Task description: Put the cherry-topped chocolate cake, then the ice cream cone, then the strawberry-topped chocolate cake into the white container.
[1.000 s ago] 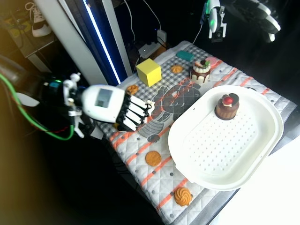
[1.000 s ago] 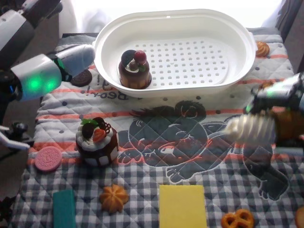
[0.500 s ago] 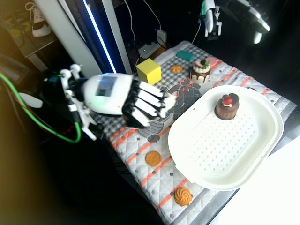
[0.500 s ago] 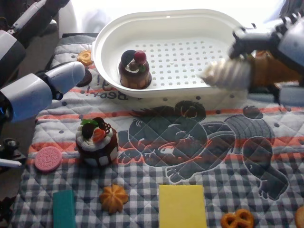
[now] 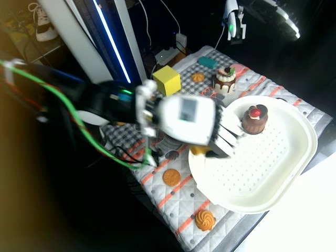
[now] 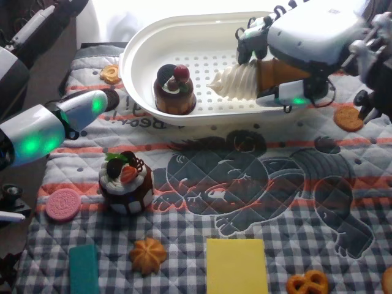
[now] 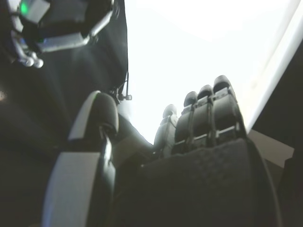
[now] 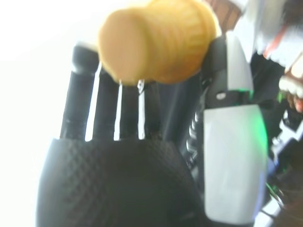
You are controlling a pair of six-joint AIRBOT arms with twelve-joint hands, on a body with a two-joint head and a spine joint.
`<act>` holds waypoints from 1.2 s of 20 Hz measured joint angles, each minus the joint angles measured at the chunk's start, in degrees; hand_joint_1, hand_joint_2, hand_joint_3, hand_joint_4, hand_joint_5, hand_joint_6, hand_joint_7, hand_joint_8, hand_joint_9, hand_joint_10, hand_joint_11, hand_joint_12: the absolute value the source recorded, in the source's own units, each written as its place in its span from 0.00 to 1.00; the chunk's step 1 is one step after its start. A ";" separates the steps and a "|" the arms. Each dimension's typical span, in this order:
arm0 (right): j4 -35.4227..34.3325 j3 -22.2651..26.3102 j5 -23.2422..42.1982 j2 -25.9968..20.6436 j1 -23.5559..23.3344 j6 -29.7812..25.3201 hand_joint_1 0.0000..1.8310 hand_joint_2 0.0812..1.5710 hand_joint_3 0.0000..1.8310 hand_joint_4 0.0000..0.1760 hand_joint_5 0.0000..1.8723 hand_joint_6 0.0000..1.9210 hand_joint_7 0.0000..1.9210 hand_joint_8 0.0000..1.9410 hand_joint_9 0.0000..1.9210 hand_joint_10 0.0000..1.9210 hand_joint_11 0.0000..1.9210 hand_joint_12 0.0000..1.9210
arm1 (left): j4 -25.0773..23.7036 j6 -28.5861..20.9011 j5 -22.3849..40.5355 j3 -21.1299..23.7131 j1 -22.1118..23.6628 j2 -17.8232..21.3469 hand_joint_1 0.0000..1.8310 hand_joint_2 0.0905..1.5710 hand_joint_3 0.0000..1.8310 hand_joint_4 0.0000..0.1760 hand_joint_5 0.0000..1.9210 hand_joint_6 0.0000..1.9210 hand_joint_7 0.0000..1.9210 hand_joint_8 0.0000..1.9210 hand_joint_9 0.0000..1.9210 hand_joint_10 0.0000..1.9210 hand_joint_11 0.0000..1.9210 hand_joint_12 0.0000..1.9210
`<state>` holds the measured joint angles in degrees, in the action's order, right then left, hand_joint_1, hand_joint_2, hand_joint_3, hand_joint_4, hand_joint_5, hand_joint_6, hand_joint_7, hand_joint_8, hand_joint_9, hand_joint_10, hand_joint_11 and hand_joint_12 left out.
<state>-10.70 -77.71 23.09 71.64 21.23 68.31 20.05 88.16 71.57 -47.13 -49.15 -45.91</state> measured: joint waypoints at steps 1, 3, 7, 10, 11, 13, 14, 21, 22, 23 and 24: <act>-0.76 -0.96 -0.92 0.76 -0.24 0.20 0.52 0.83 0.00 0.00 0.12 0.55 0.19 0.52 0.17 0.72 0.17 0.97 | 0.22 0.00 0.00 0.00 -0.02 0.00 0.38 0.79 0.00 0.60 0.02 0.01 0.00 0.00 0.00 0.00 0.01 0.00; -2.34 -1.64 -2.12 1.07 -0.24 0.13 0.41 0.79 0.00 0.00 0.01 0.16 0.02 0.20 0.00 0.48 0.00 0.92 | 0.37 0.00 0.00 0.00 0.00 -0.07 0.38 0.80 0.00 0.57 0.03 0.01 0.00 0.00 0.00 0.00 0.01 0.01; -2.97 0.35 -1.11 -0.24 -0.37 0.15 0.34 0.77 0.00 0.34 0.00 0.00 0.00 0.00 0.00 0.08 0.00 0.67 | 0.15 0.00 -0.13 0.00 -0.02 -0.31 0.38 0.80 0.00 0.61 0.03 0.01 0.00 0.00 0.00 0.00 0.01 0.01; -2.62 5.44 1.11 -4.72 -0.35 0.15 0.36 0.76 0.00 0.02 0.00 0.00 0.00 0.00 0.00 0.01 0.00 0.72 | 0.52 -0.02 -0.07 0.02 -0.44 -0.28 0.39 0.80 0.00 0.70 0.03 0.00 0.00 0.00 0.00 0.00 0.00 0.12; -2.16 8.22 4.02 -7.63 0.31 0.13 0.39 0.74 0.00 0.18 0.00 0.00 0.00 0.00 0.03 0.02 0.00 0.75 | 0.87 -0.02 -0.15 0.07 -0.63 -0.26 0.40 0.82 0.00 0.66 0.02 0.00 0.00 0.00 0.00 0.00 0.00 0.16; -1.22 11.34 7.87 -10.73 2.16 0.13 0.38 0.73 0.00 0.21 0.00 0.00 0.00 0.00 0.01 0.14 0.00 0.79 | 1.01 -0.13 0.07 0.20 -1.01 -0.22 0.41 0.82 0.00 0.69 0.02 0.00 0.00 0.00 0.00 0.00 0.00 0.14; -0.55 13.68 9.79 -12.79 3.98 0.11 0.38 0.73 0.00 0.10 0.00 0.00 0.00 0.00 0.00 0.18 0.00 0.81 | 1.16 -0.20 0.13 0.48 -1.46 -0.22 0.42 0.81 0.00 0.70 0.02 0.00 0.00 0.00 0.00 0.00 0.00 0.12; 6.08 27.85 28.57 -26.16 21.18 -6.75 0.34 0.72 0.00 0.13 0.00 0.00 0.00 0.00 0.02 0.11 0.00 0.35 | 1.36 -2.80 0.74 1.40 -5.64 1.66 0.39 0.80 0.00 0.64 0.03 0.01 0.05 0.01 0.05 0.02 0.00 0.31; 6.03 29.07 30.80 -27.56 23.06 -6.78 0.35 0.71 0.00 0.21 0.00 0.00 0.03 0.01 0.03 0.11 0.00 0.34 | 0.66 -2.91 0.07 1.75 -6.10 2.25 0.40 0.80 0.00 0.59 0.03 0.01 0.06 0.01 0.05 0.02 0.00 0.28; 6.12 29.62 32.35 -28.24 24.63 -6.78 0.35 0.71 0.00 0.21 0.00 0.00 0.03 0.01 0.03 0.11 0.00 0.34 | 0.28 -2.93 -0.46 1.95 -6.32 2.60 0.40 0.80 0.00 0.59 0.03 0.01 0.06 0.01 0.05 0.02 0.00 0.28; 5.49 31.06 35.60 -29.22 26.95 -6.78 0.39 0.72 0.00 0.00 0.00 0.00 0.00 0.00 0.01 0.09 0.00 0.25 | -1.53 -3.02 -1.57 2.45 -7.08 3.32 0.37 0.78 0.00 0.29 0.02 0.00 0.05 0.00 0.04 0.01 0.00 0.20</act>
<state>-5.21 -46.65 58.70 42.41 48.18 61.54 18.52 85.14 70.00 -44.69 -56.23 -42.59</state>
